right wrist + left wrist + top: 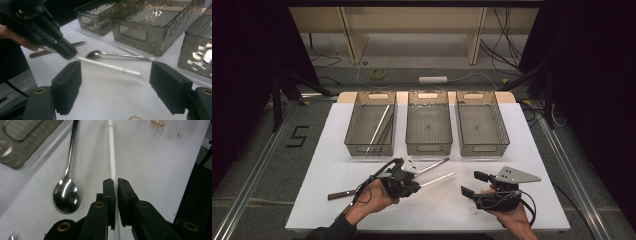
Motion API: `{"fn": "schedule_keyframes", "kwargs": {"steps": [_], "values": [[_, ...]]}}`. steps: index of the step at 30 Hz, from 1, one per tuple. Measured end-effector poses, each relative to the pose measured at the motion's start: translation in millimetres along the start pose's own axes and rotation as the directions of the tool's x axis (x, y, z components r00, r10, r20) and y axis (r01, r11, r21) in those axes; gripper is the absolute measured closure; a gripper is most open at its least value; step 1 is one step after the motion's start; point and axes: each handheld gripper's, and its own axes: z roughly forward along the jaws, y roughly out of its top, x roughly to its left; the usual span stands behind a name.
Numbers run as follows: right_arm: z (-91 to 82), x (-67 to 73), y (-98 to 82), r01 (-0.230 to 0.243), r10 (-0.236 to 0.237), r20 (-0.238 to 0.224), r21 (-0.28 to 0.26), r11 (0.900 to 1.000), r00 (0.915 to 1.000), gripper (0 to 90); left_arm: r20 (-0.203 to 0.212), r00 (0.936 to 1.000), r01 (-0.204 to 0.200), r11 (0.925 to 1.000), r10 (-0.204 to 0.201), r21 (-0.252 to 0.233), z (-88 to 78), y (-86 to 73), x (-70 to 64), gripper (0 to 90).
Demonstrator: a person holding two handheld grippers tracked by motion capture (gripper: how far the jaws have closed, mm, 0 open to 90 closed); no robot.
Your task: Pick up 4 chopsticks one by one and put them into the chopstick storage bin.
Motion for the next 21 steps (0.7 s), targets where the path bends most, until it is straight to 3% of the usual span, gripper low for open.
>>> {"fn": "schedule_keyframes", "kwargs": {"steps": [7, 15, 21], "values": [[-0.2, -0.6, -0.1, 0.002, -0.002, -0.001, 0.0, 1.0, 1.0, 27.0, -0.002, 0.9993, 0.038, 0.9975, -0.038, -0.059, -18.4, 1.4, 7.9, 84.8], [0.0, -0.8, -0.4, 0.0, 0.0, 0.001, 0.003, 1.0, 1.0, 27.0, 0.009, 0.9987, 0.051, 0.9934, -0.05, -0.103, -36.8, 3.9, 13.2, 84.8], [0.1, -1.5, -0.6, -0.004, 0.004, 0.006, 0.005, 1.0, 1.0, 27.0, -0.013, 0.997, 0.073, 0.9867, -0.076, -0.145, -53.2, 5.2, 23.9, 84.8]]}}
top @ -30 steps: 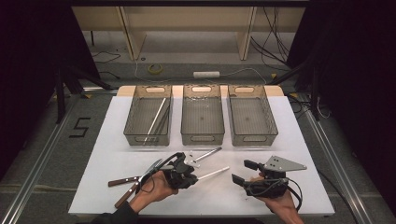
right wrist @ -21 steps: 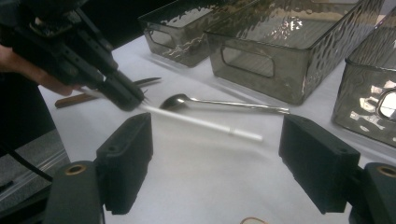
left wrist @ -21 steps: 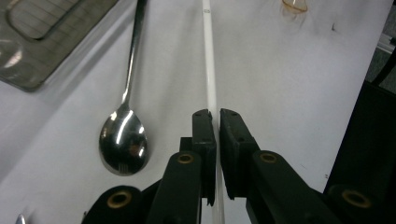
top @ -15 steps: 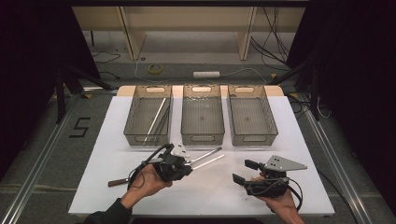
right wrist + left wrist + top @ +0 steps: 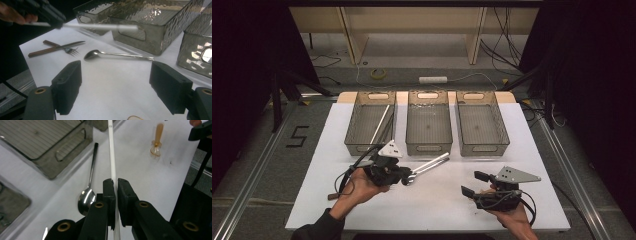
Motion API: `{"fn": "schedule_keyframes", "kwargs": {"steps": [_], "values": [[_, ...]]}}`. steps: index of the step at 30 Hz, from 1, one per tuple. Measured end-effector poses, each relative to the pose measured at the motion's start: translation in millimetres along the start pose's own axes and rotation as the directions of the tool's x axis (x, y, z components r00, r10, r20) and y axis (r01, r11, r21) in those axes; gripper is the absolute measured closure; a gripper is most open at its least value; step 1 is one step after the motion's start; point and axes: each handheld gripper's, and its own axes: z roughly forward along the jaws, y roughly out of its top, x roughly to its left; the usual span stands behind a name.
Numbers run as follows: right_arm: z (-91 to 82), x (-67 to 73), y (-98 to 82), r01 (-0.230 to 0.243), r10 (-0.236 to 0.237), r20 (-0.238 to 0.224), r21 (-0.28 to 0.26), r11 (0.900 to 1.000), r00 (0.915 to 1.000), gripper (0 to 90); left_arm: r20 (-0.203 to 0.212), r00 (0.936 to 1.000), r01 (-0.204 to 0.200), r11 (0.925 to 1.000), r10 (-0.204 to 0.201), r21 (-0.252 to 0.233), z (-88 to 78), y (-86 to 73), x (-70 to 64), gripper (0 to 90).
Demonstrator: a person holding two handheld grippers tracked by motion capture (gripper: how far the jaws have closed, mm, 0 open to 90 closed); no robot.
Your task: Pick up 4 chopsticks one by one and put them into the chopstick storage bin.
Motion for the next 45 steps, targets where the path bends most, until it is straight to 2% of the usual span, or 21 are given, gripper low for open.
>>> {"fn": "schedule_keyframes", "kwargs": {"steps": [4, 7, 11, 15, 21, 23, 26, 31, 33, 36, 40, 41, 42, 45], "values": [[-0.1, -1.4, -0.6, -0.004, 0.004, 0.003, -0.001, 1.0, 1.0, 27.0, -0.036, 0.9987, 0.035, 0.9985, -0.037, -0.041, -10.7, 2.5, 15.3, 84.8], [-0.7, -1.8, -0.6, -0.007, 0.007, 0.004, -0.004, 1.0, 1.0, 27.0, -0.068, 0.9954, 0.063, 0.9959, -0.067, -0.065, -16.1, 4.0, 28.3, 84.8], [-0.8, -1.5, -0.2, -0.005, 0.005, 0.004, -0.006, 1.0, 1.0, 27.0, -0.099, 0.9898, 0.095, 0.9918, -0.103, -0.086, -20.0, 3.3, 44.8, 84.7], [-0.9, -1.6, -0.5, -0.005, 0.005, 0.006, -0.006, 1.0, 1.0, 27.0, -0.133, 0.9809, 0.129, 0.9868, -0.142, -0.098, -20.9, 2.7, 63.1, 84.7], [-1.3, -2.8, -0.7, -0.007, 0.007, 0.006, -0.007, 1.0, 1.0, 27.0, -0.186, 0.9628, 0.176, 0.9773, -0.196, -0.118, -20.2, 1.4, 90.9, 84.7], [-1.5, -3.1, -0.7, -0.009, 0.009, 0.007, -0.007, 1.0, 0.9999, 27.0, -0.207, 0.9543, 0.192, 0.9729, -0.216, -0.129, -18.6, 0.5, 98.9, 84.7], [-1.7, -3.2, -0.7, -0.009, 0.009, 0.008, -0.01, 1.0, 0.9999, 27.0, -0.225, 0.9448, 0.212, 0.968, -0.238, -0.134, -17.1, -0.8, 110.0, 84.7], [-1.7, -3.3, -0.8, -0.009, 0.009, 0.009, -0.01, 1.0, 0.9999, 27.0, -0.249, 0.9242, 0.256, 0.9537, -0.29, -0.158, -12.8, -1.8, 128.7, 84.7], [-1.8, -3.1, -0.7, -0.008, 0.009, 0.009, -0.01, 1.0, 0.9999, 27.0, -0.265, 0.9161, 0.266, 0.9505, -0.301, -0.161, -11.1, -1.7, 134.7, 84.7], [-1.8, -3.4, -0.8, -0.009, 0.009, 0.008, -0.011, 1.0, 0.9999, 27.0, -0.279, 0.9084, 0.275, 0.9479, -0.311, -0.16, -9.1, -1.2, 141.4, 84.7], [-2.1, -2.7, -0.5, -0.008, 0.008, 0.005, -0.011, 1.0, 1.0, 27.0, -0.304, 0.8947, 0.29, 0.9433, -0.327, -0.161, -7.1, -1.8, 149.6, 84.7], [-2.0, -2.7, -0.5, -0.008, 0.008, 0.005, -0.011, 1.0, 1.0, 27.0, -0.307, 0.8901, 0.299, 0.9398, -0.337, -0.166, -6.7, -2.3, 151.7, 84.7], [-2.0, -2.7, -0.6, -0.008, 0.009, 0.005, -0.011, 1.0, 1.0, 27.0, -0.309, 0.8876, 0.303, 0.9384, -0.341, -0.166, -6.5, -2.8, 154.3, 84.7], [-2.0, -2.9, -0.7, -0.009, 0.009, 0.005, -0.011, 1.0, 1.0, 27.0, -0.331, 0.8748, 0.315, 0.9343, -0.354, -0.166, -4.2, -4.1, 161.8, 84.7]]}}
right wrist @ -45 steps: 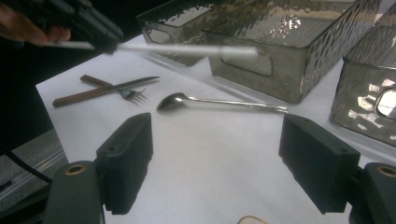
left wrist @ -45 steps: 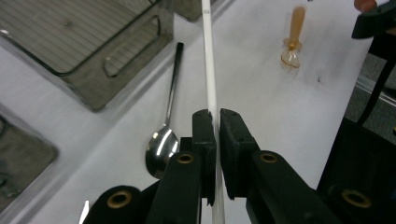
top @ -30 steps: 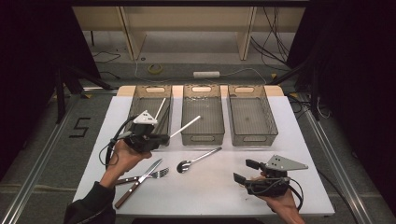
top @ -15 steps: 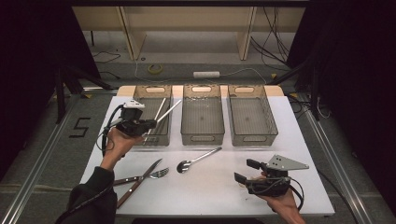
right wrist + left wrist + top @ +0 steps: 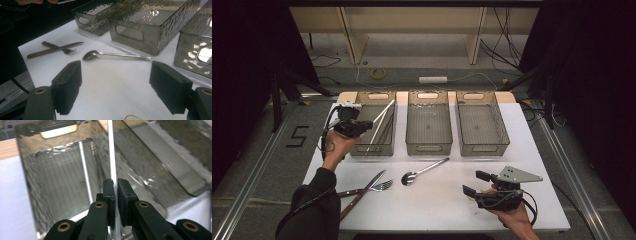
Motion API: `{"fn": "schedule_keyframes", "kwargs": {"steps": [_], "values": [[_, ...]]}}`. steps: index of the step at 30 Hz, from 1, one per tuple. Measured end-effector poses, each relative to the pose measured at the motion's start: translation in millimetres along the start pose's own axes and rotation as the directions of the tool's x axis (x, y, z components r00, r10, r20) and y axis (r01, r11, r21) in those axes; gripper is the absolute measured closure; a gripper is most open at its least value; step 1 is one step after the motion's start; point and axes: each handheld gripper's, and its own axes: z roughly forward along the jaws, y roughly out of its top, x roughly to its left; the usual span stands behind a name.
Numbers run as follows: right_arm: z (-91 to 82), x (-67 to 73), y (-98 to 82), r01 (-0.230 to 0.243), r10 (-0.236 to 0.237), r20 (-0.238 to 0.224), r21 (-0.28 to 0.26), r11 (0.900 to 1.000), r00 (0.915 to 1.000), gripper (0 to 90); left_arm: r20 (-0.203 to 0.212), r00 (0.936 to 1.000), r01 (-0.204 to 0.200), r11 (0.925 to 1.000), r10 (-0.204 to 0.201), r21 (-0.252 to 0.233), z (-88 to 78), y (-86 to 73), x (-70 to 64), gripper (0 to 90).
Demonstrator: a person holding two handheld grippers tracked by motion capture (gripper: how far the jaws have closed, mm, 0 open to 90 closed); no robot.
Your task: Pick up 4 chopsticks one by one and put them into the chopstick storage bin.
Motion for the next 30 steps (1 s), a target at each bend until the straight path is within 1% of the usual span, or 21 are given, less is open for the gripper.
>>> {"fn": "schedule_keyframes", "kwargs": {"steps": [5, 8, 11, 15, 19, 22, 25, 27, 28, 29, 30], "values": [[0.1, 0.2, 0.1, 0.0, 0.0, -0.002, 0.0, 1.0, 1.0, 27.0, -0.049, 0.9985, 0.025, 0.9997, -0.025, 0.006, 9.4, 1.5, 10.6, 84.7], [0.3, 0.1, 0.0, 0.0, 0.0, -0.003, 0.003, 1.0, 1.0, 27.0, -0.076, 0.9969, 0.02, 0.9995, -0.018, 0.026, 14.7, 3.2, 15.6, 84.6], [0.4, 0.1, 0.0, 0.0, 0.0, -0.004, 0.003, 1.0, 1.0, 27.0, -0.086, 0.9961, 0.022, 0.9989, -0.019, 0.042, 19.3, 4.7, 18.1, 84.7], [0.3, 0.3, -0.1, 0.0, 0.0, -0.004, 0.002, 1.0, 1.0, 27.0, -0.105, 0.9939, 0.037, 0.9983, -0.032, 0.046, 25.3, 5.7, 20.3, 84.7], [0.2, 0.4, -0.1, 0.001, -0.001, -0.005, 0.002, 1.0, 1.0, 27.0, -0.114, 0.9925, 0.052, 0.9969, -0.045, 0.059, 30.9, 5.7, 24.5, 84.6], [0.1, 0.5, 0.1, 0.003, -0.003, -0.007, 0.0, 1.0, 1.0, 27.0, -0.123, 0.9903, 0.074, 0.9956, -0.066, 0.058, 36.0, 5.3, 27.0, 84.5], [-0.1, 0.3, 0.1, 0.003, -0.003, -0.007, -0.001, 1.0, 1.0, 27.0, -0.128, 0.9891, 0.081, 0.9947, -0.073, 0.063, 40.3, 5.6, 29.1, 84.3], [-0.1, 0.3, -0.1, 0.0, 0.0, -0.006, 0.0, 1.0, 1.0, 27.0, -0.12, 0.9893, 0.093, 0.9928, -0.084, 0.076, 42.8, 6.1, 31.4, 84.0], [0.0, 0.3, -0.1, 0.001, -0.001, -0.007, 0.0, 1.0, 1.0, 27.0, -0.127, 0.9885, 0.093, 0.9927, -0.083, 0.077, 43.9, 6.7, 31.8, 83.9], [0.0, 0.4, -0.1, 0.002, -0.002, -0.007, 0.001, 1.0, 1.0, 27.0, -0.138, 0.9871, 0.091, 0.9933, -0.081, 0.071, 44.6, 7.4, 32.2, 83.4], [-0.1, 0.5, -0.1, 0.004, -0.004, -0.008, 0.002, 1.0, 1.0, 27.0, -0.143, 0.986, 0.095, 0.994, -0.086, 0.054, 45.0, 8.0, 32.5, 82.7]]}}
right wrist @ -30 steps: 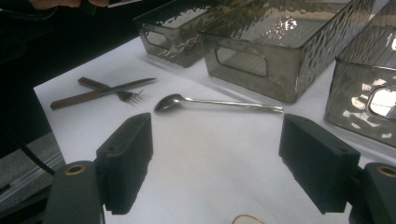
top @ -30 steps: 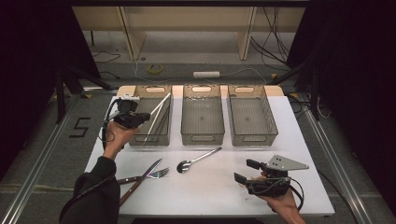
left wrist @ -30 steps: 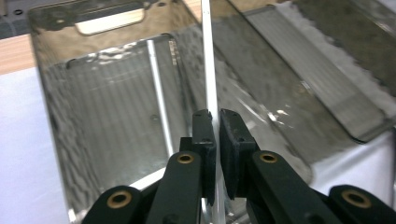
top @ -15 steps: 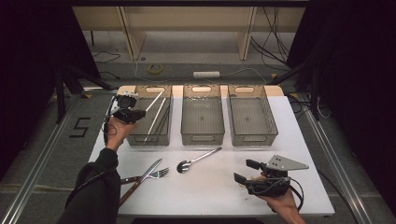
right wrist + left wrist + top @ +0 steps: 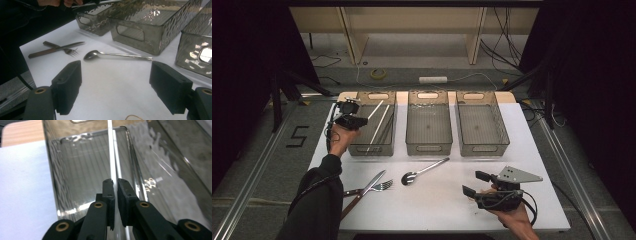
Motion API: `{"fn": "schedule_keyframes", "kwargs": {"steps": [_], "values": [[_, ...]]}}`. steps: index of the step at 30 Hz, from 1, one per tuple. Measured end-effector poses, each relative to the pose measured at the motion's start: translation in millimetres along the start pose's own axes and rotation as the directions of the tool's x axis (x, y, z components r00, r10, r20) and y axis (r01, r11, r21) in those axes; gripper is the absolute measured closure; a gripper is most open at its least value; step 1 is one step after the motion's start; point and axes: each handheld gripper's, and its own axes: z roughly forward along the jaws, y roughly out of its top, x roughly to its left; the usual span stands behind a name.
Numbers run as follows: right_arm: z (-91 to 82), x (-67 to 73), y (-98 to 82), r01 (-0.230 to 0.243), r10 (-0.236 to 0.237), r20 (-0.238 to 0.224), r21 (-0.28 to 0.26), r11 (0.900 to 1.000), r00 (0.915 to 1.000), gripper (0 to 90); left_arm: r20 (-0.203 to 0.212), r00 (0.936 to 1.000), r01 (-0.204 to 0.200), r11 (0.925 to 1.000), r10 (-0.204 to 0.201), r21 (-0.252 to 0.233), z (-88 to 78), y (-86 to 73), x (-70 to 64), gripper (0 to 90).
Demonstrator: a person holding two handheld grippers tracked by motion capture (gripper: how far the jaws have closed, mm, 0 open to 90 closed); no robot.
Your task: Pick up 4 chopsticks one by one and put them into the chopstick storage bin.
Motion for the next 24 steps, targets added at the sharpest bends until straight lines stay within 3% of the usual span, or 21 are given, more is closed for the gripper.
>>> {"fn": "schedule_keyframes", "kwargs": {"steps": [3, 6, 13, 15, 20, 24], "values": [[-0.2, 0.1, 0.1, -0.002, 0.002, -0.001, -0.001, 1.0, 1.0, 27.0, 0.013, 0.9999, 0.01, 0.9999, -0.01, -0.011, -0.5, 1.9, 0.0, 65.7], [-0.7, 0.1, 0.1, -0.004, 0.004, 0.0, -0.002, 1.0, 1.0, 27.0, 0.03, 0.9996, 0.002, 0.9997, -0.001, -0.023, -5.7, 1.8, -2.3, 58.1], [-0.6, 0.4, 0.2, -0.003, 0.003, 0.001, -0.001, 1.0, 1.0, 27.0, 0.117, 0.9931, -0.005, 0.999, 0.01, -0.045, -29.0, 0.5, -13.6, 47.6], [-0.7, 0.4, 0.2, -0.004, 0.004, 0.001, -0.002, 1.0, 1.0, 27.0, 0.146, 0.9891, -0.009, 0.9986, 0.017, -0.053, -36.3, -1.8, -18.0, 45.3], [-1.1, 0.0, 0.3, -0.003, 0.003, 0.003, -0.005, 1.0, 1.0, 27.0, 0.228, 0.9721, -0.049, 0.9979, 0.057, -0.041, -52.3, -13.7, -29.3, 41.3], [-0.7, 0.6, 0.5, -0.002, 0.002, 0.003, -0.003, 1.0, 1.0, 27.0, 0.242, 0.965, -0.094, 0.9949, 0.1, -0.036, -59.8, -23.4, -38.3, 38.1]]}}
